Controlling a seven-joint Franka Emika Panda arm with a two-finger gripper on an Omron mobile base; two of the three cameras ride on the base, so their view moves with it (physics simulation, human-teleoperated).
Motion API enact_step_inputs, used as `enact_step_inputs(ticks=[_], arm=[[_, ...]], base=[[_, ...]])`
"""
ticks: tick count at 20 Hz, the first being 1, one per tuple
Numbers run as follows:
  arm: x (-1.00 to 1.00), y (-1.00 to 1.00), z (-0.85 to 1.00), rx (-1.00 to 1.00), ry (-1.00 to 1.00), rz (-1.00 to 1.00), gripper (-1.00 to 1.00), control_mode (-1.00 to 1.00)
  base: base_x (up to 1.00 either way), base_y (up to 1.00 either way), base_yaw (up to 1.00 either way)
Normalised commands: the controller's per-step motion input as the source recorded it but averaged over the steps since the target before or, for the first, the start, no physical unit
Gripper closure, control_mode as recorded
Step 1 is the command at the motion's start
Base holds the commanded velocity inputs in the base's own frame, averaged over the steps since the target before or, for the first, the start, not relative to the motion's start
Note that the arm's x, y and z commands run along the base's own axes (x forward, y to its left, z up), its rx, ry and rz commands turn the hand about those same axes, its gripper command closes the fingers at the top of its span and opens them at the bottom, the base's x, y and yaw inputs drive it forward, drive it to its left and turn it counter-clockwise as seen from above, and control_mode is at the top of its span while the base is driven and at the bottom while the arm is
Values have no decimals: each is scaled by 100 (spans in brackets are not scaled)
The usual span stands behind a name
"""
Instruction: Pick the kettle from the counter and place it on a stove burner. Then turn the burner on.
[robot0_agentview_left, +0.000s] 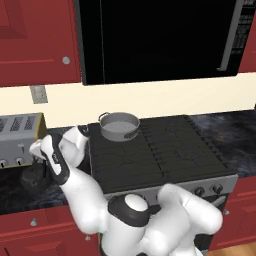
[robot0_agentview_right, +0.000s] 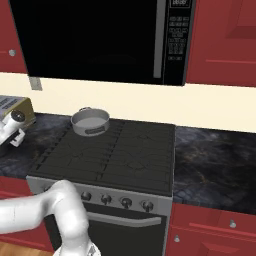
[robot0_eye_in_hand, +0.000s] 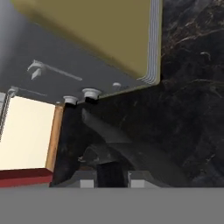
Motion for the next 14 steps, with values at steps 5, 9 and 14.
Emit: enact_step_inputs(ticks=[5, 9, 14], arm=[[-91, -26, 55, 10, -23, 0, 100, -100], [-11, -70, 92, 20, -16, -6, 100, -100], [-2, -91, 86, 17, 8, -9, 100, -100]], base=[[0, 0, 0], [0, 0, 0], [0, 0, 0]])
